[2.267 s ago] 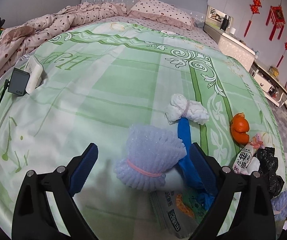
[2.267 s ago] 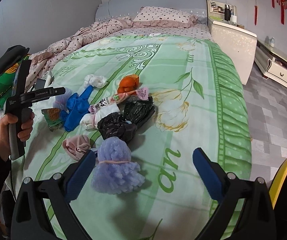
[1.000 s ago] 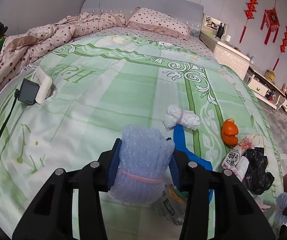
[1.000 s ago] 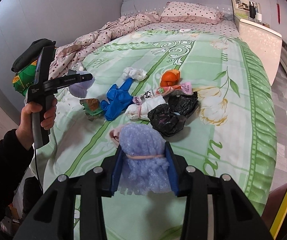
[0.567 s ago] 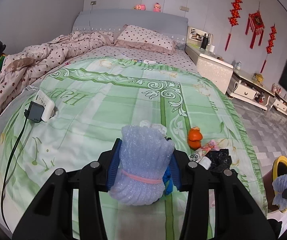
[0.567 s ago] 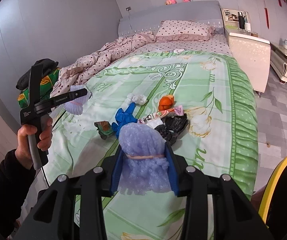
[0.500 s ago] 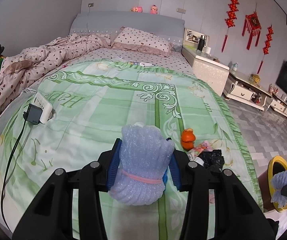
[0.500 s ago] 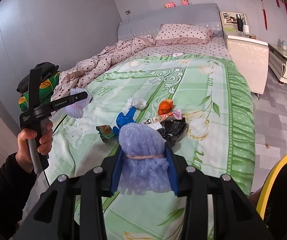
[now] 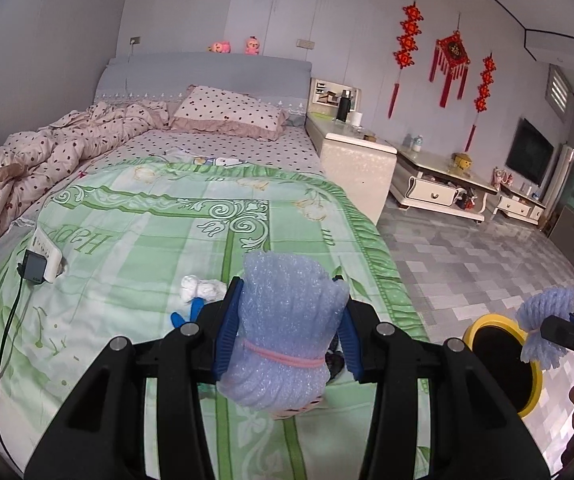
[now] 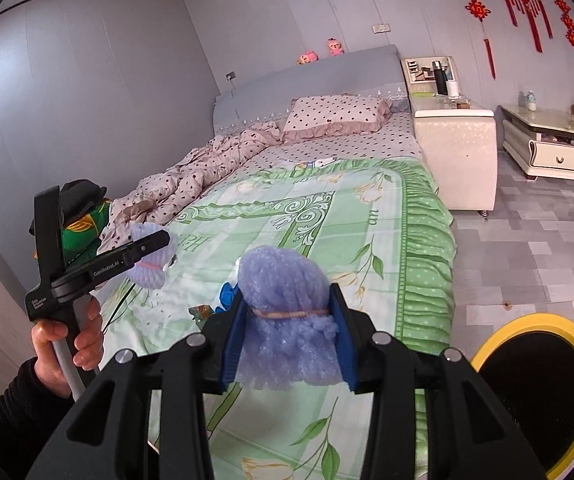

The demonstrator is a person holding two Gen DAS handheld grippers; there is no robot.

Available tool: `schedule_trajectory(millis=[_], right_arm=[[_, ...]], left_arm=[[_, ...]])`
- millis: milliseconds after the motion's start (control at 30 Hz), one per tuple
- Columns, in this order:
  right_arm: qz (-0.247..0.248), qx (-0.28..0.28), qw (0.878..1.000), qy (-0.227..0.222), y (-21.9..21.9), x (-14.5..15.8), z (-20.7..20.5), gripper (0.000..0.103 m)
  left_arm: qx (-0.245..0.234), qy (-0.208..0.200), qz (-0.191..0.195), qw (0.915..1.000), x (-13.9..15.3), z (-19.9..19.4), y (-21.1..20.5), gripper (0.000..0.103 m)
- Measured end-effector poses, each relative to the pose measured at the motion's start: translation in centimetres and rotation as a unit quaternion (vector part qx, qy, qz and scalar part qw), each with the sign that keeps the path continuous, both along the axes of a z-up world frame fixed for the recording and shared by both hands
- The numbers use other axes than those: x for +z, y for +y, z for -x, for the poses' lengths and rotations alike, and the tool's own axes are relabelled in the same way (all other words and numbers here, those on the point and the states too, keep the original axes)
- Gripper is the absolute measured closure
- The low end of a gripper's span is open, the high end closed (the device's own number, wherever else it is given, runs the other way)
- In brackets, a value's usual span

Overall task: Collect trash
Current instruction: 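Carry both lavender meshes over the yellow bin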

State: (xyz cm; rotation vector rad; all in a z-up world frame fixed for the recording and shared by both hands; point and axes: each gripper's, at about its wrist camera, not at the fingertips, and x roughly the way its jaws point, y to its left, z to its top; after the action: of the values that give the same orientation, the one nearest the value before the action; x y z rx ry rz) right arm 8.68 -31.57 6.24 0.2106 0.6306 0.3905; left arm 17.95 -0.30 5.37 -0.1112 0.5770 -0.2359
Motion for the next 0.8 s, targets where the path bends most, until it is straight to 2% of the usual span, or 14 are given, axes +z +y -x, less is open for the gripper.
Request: schedule_trajectory(millis=[400, 600, 800], right_arm=[[0.000, -0.081, 0.996, -0.032, -8.7, 3.3, 2.3, 0.066], [-0.002, -0.127, 0.991, -0.033, -13.3, 3.3, 3.3, 0.066], [-0.009, -0.168, 0.985, -0.024, -17.3, 2.3, 3.7, 0.065]], left_arm=[[-0.095, -0.017, 0.016, 0.9952, 4.1, 1.9, -11.6, 0.061], [-0.143, -0.013, 0.019, 0.9895, 4.3, 2.3, -17.4, 0.060], [-0.184, 0.003, 0.021, 0.9827, 2.9, 2.4, -22.9, 0.060]])
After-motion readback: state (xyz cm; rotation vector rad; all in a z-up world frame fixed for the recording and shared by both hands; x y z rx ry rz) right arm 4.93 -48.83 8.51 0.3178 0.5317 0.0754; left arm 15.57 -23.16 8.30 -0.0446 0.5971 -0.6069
